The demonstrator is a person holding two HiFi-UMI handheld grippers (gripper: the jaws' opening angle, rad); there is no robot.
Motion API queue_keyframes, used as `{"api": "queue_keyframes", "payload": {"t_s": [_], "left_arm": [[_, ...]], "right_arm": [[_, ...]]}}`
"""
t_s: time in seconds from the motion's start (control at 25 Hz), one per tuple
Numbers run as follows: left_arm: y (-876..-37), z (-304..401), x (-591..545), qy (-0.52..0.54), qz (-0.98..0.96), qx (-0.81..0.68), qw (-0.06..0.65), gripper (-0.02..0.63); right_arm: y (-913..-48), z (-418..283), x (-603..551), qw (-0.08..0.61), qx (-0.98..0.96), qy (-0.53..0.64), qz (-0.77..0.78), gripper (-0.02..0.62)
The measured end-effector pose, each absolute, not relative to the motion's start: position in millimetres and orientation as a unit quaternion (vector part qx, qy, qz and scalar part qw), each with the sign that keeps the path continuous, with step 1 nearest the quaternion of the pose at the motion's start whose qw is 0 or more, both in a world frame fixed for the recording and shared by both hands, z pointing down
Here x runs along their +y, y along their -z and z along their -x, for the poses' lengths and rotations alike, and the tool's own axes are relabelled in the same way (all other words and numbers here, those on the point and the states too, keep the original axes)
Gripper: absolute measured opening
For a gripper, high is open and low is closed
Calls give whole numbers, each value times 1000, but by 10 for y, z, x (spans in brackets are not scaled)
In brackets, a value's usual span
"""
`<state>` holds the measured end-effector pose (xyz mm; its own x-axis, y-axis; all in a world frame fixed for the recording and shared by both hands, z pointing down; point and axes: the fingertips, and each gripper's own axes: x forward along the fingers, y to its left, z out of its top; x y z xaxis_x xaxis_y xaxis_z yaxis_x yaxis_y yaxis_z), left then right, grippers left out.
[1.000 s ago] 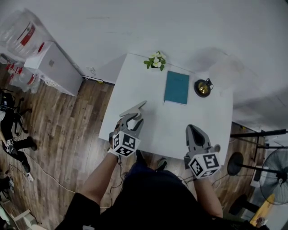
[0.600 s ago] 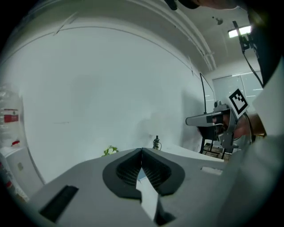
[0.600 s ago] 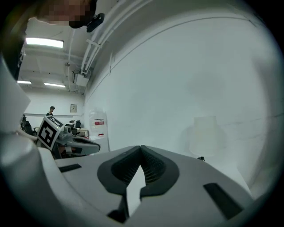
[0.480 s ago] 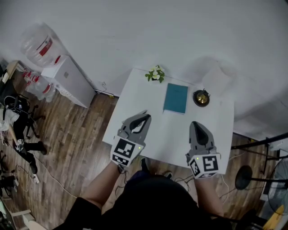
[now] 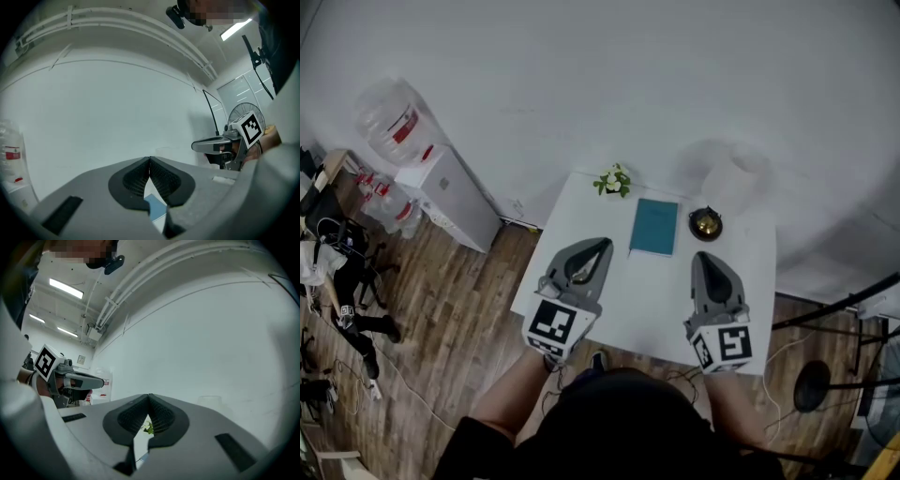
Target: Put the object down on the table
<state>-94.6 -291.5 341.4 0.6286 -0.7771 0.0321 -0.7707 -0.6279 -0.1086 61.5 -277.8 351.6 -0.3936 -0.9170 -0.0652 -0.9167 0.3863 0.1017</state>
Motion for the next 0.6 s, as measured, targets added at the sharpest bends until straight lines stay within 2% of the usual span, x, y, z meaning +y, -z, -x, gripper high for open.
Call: {"api": "queue_keyframes", "payload": {"t_s": [0.6], "left_arm": [[-3411,1025,-2747,33,889,454,41,6]], "right_arm": [[-3388,-590,-2597,2,-841,89,-534,5]]}}
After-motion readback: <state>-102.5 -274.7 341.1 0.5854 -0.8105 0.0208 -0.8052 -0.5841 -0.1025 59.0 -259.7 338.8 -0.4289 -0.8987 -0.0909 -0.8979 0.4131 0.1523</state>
